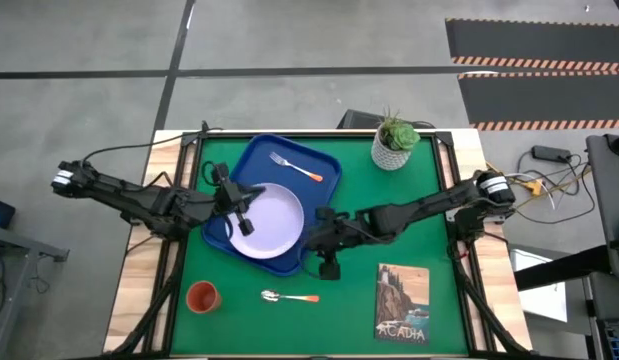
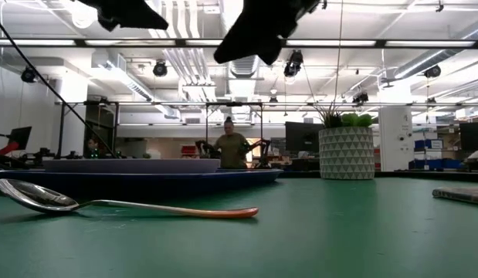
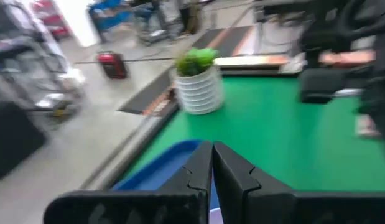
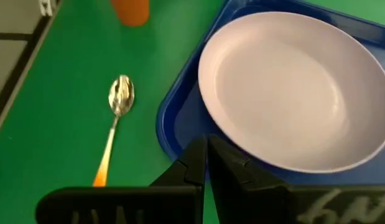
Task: Pick and place plate/cup/fork/spoon on tray
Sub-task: Put the orange spoon on the blue tray between the white plate and the orange fork
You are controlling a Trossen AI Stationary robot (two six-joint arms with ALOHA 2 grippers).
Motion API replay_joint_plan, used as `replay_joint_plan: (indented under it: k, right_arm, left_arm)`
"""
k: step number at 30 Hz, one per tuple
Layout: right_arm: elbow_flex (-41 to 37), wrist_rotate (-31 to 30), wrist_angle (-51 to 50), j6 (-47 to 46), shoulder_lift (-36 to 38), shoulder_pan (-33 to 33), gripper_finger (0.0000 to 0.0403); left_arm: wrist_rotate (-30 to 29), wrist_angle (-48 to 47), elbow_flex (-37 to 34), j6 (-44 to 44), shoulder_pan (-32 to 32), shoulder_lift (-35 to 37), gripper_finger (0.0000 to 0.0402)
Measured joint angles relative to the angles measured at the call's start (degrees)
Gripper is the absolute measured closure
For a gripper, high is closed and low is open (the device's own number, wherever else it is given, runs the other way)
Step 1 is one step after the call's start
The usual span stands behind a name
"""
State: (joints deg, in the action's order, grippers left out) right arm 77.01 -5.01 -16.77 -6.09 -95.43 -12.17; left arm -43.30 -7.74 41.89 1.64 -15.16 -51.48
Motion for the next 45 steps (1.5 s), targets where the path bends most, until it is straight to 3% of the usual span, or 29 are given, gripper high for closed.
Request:
replay_joint_plan:
  k: [8,15,25,30,36,45]
  right_arm:
    - [-6.9,-5.0,3.7,0.7,2.6,-5.8,0.0394]
    - [-12.0,-9.1,7.8,0.7,4.8,-10.0,0.0394]
    - [-19.1,-9.6,18.0,1.1,5.3,-11.4,0.0394]
    - [-22.3,-9.6,25.0,1.4,5.3,-11.3,0.0394]
    - [-23.1,-9.6,26.5,1.4,5.3,-11.3,0.0394]
    - [-23.0,-9.6,26.5,1.2,5.3,-11.3,0.0394]
  left_arm:
    - [8.3,4.4,0.1,7.7,-1.4,-5.0,0.0402]
    - [9.4,4.3,1.3,15.3,-6.2,-11.1,0.0402]
    - [12.0,4.3,4.1,30.9,-13.5,-19.7,0.0402]
    - [16.8,4.2,6.2,36.0,-15.1,-24.5,0.0402]
    - [26.7,3.7,6.9,45.6,-16.5,-30.0,0.0402]
    - [37.6,-15.6,14.3,62.4,-20.2,-37.7,0.0402]
